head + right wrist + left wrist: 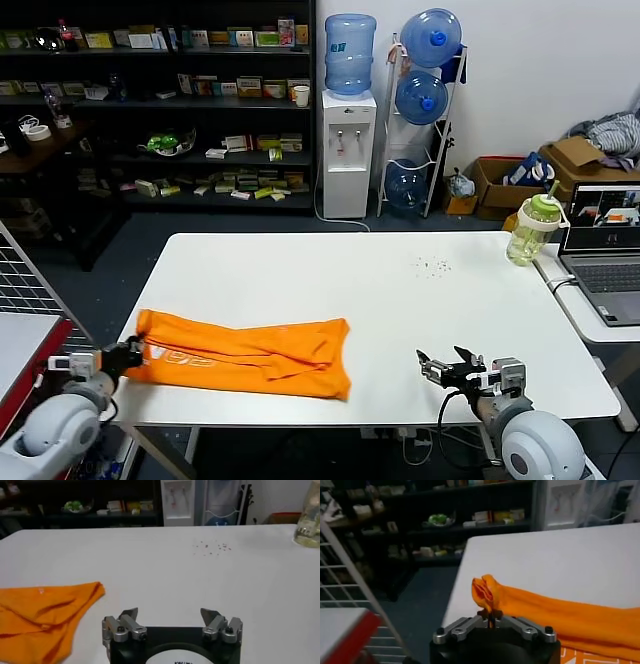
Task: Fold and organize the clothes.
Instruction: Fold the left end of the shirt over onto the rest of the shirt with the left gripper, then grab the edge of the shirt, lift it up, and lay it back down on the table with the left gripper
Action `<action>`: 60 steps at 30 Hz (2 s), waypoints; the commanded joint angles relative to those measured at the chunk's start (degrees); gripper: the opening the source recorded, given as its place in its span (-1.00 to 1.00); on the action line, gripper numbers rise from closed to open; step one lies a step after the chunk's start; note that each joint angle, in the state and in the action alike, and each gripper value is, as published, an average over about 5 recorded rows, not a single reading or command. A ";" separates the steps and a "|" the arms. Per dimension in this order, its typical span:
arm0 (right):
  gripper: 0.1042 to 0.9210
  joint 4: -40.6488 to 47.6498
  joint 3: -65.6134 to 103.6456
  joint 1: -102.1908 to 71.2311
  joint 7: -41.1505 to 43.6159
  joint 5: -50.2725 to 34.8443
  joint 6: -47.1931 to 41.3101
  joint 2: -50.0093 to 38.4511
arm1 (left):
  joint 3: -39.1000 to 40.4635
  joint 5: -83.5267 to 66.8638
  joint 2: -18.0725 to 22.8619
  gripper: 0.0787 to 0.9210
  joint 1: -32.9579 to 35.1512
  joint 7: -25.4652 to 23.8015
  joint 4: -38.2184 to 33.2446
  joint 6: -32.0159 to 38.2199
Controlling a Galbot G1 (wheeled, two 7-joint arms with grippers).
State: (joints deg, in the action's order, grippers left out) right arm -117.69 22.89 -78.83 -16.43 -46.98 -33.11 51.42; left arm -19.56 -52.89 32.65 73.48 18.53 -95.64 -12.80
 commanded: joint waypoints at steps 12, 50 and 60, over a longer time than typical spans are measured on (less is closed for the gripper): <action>0.76 0.14 2.58 -4.04 -0.01 3.27 0.56 2.81 | 2.84 -21.61 5.84 -0.89 -5.32 13.20 -17.26 -11.83; 0.76 1.34 3.14 -4.39 0.07 3.91 0.88 3.86 | 17.09 -24.98 14.81 -0.16 -16.17 23.35 -21.50 -14.07; 0.76 1.37 2.77 -4.16 0.45 3.83 1.05 3.90 | 7.63 -21.24 1.34 0.52 -11.68 3.42 -5.62 -12.90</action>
State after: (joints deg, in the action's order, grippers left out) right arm -116.50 25.89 -83.32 -16.03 -43.10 -32.07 55.27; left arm -4.67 -76.46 43.97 58.84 37.32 -113.15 -26.47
